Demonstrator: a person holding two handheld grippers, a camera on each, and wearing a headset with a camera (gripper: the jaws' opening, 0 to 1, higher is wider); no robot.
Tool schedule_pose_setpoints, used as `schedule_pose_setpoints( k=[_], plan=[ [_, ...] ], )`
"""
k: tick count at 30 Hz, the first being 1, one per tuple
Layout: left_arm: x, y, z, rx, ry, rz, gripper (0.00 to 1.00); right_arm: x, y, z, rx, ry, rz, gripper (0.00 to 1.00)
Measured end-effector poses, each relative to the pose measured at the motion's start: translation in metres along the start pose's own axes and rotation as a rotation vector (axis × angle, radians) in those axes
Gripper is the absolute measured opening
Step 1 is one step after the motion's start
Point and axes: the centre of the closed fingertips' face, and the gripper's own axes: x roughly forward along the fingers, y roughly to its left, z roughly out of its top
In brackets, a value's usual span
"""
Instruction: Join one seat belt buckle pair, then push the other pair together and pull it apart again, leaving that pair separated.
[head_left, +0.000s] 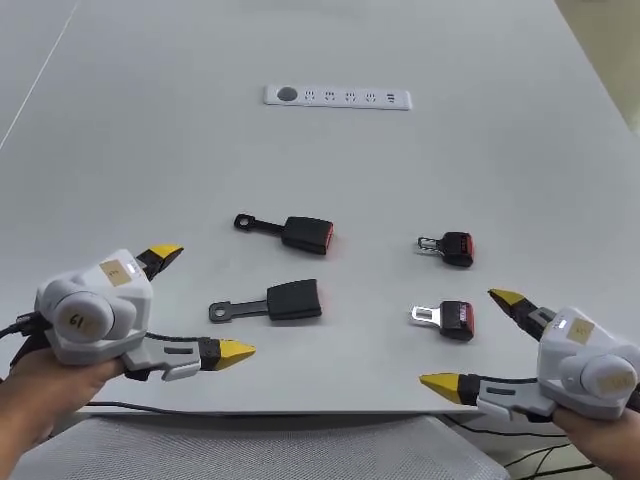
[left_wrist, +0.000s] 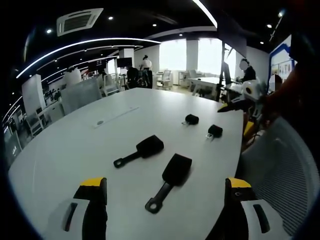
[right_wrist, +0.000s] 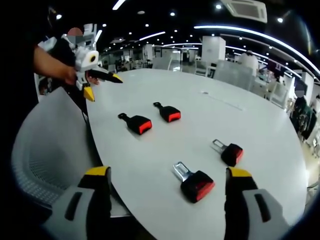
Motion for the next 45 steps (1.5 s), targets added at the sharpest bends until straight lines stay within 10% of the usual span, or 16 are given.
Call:
schedule_pose_setpoints(
  k=[45],
  plan=[
    [0.068, -0.009, 0.0, 0.048, 0.079, -0.098, 0.97, 0.008, -0.04, -0.02, -0.017, 0.082, 0.078, 0.84]
  ],
)
